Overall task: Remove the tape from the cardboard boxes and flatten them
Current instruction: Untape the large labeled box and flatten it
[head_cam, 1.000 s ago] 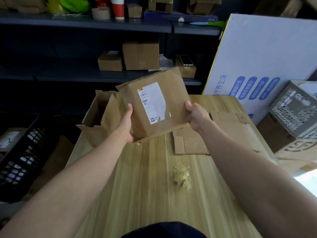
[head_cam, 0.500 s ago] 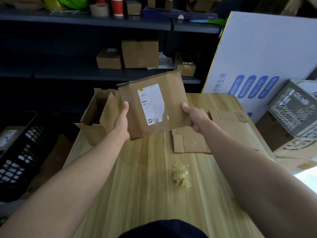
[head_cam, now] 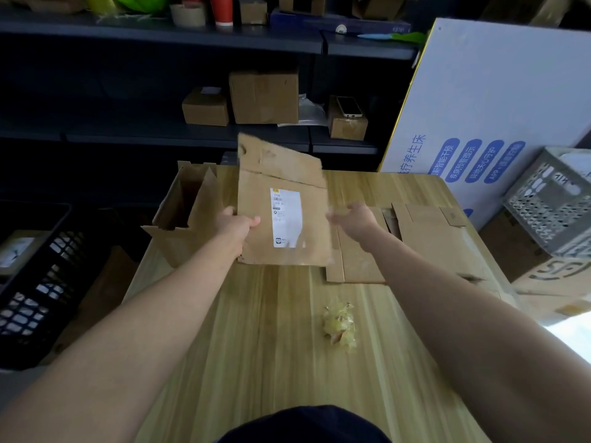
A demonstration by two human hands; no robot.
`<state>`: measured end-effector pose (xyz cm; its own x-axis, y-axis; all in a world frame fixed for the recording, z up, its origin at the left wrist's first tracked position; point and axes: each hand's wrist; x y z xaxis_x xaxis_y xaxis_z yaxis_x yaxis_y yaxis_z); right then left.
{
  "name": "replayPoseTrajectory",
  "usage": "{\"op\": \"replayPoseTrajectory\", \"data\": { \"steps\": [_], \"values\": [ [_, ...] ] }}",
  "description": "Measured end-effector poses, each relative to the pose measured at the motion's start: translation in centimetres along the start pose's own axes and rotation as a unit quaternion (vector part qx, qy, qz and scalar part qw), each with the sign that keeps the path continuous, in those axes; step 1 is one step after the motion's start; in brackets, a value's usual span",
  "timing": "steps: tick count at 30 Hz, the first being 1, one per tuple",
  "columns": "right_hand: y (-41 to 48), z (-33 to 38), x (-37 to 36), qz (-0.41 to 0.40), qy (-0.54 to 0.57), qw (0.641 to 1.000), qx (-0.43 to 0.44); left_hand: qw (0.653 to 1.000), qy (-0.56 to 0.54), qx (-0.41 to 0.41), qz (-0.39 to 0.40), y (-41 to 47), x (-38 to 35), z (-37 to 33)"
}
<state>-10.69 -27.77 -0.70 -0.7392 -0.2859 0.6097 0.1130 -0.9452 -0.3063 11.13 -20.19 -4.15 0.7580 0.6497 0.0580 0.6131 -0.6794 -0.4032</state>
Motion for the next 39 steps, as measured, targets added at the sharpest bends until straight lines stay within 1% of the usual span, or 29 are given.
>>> {"op": "replayPoseTrajectory", "data": {
  "steps": [1,3,5,7,8,9,11,12,13,14,15,16,17,18,19,20,22,24,27,30,32,34,37,39],
  "values": [
    [-0.2,0.5,-0.1,0.022,0.022,0.999,0.014,0.998,0.021,-0.054,-0.011,-0.3,-0.3,-0.2],
    [-0.7,1.9,-0.3,0.075,0.098,0.991,0.044,0.983,0.087,-0.161,-0.026,-1.2,-1.4,-0.7],
    [-1.2,3.3,-0.9,0.136,0.178,0.973,0.057,0.964,0.111,-0.242,-0.012,-2.3,-2.9,-1.0],
    [-1.3,4.7,-1.7,0.167,0.241,0.955,0.053,0.947,0.095,-0.302,0.045,-3.5,-4.4,-0.7],
    [-1.2,5.2,-2.0,0.155,0.266,0.950,0.045,0.939,0.099,-0.317,0.089,-4.1,-5.0,-0.6],
    [-1.0,5.4,-2.3,0.125,0.291,0.948,0.036,0.931,0.108,-0.320,0.140,-4.5,-5.4,-0.4],
    [-0.3,4.8,-2.1,0.043,0.311,0.949,0.002,0.913,0.142,-0.293,0.246,-4.7,-5.7,-0.1],
    [0.0,4.1,-1.7,0.009,0.307,0.951,-0.013,0.905,0.165,-0.273,0.283,-4.6,-5.6,0.0],
    [0.3,3.2,-1.1,-0.017,0.301,0.953,-0.023,0.902,0.176,-0.264,0.294,-4.5,-5.4,0.0],
    [0.6,2.4,-0.4,-0.035,0.295,0.954,-0.032,0.908,0.185,-0.267,0.265,-4.1,-5.2,0.1],
    [0.9,1.6,0.1,-0.046,0.290,0.955,-0.042,0.920,0.208,-0.271,0.191,-3.5,-5.0,0.2],
    [1.0,1.1,0.6,-0.051,0.284,0.956,-0.051,0.928,0.252,-0.260,0.084,-3.0,-4.8,0.1],
    [1.2,0.6,1.0,-0.054,0.276,0.958,-0.058,0.931,0.291,-0.218,-0.007,-2.6,-4.6,0.0],
    [1.3,0.2,1.4,-0.058,0.265,0.961,-0.062,0.941,0.298,-0.155,-0.049,-2.3,-4.5,-0.1],
    [1.4,-0.1,1.7,-0.063,0.250,0.964,-0.065,0.955,0.277,-0.091,-0.048,-2.0,-4.4,0.0],
    [1.4,-0.5,1.9,-0.067,0.233,0.968,-0.066,0.970,0.239,-0.043,-0.026,-1.6,-4.4,0.1],
    [1.4,-1.5,2.4,-0.074,0.202,0.974,-0.066,0.988,0.151,0.004,0.013,-0.9,-4.7,0.8],
    [1.4,-2.5,2.7,-0.081,0.169,0.980,-0.068,0.994,0.113,0.012,0.001,-0.6,-5.1,1.3],
    [1.3,-3.6,3.4,-0.066,0.134,0.986,-0.068,0.993,0.106,0.022,-0.037,-0.2,-6.6,1.6],
    [1.4,-4.9,4.6,-0.048,0.102,0.991,-0.071,0.995,0.086,0.021,-0.054,-0.1,-8.6,1.6],
    [1.5,-5.8,5.8,-0.064,0.077,0.992,-0.071,0.994,0.091,0.010,-0.054,-0.3,-10.0,1.5],
    [1.8,-6.8,7.2,-0.090,0.078,0.990,-0.076,0.994,0.102,0.017,-0.022,-0.6,-11.7,1.4],
    [2.2,-8.2,9.7,-0.134,0.076,0.985,-0.081,0.992,0.096,0.045,0.070,-1.4,-14.2,1.2],
    [2.6,-9.2,11.5,-0.153,0.073,0.981,-0.092,0.987,0.104,0.049,0.112,-2.2,-15.9,1.2]
  ]
}}
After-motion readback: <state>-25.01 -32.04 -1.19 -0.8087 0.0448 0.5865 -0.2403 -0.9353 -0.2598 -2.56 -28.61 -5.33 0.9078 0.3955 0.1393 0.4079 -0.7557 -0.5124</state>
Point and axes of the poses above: each hand's wrist, its own y-axis towards the middle knuckle, its own x-axis out of the back of the hand, z = x × y, and after that the axes turned 2 degrees about -y, right-handed
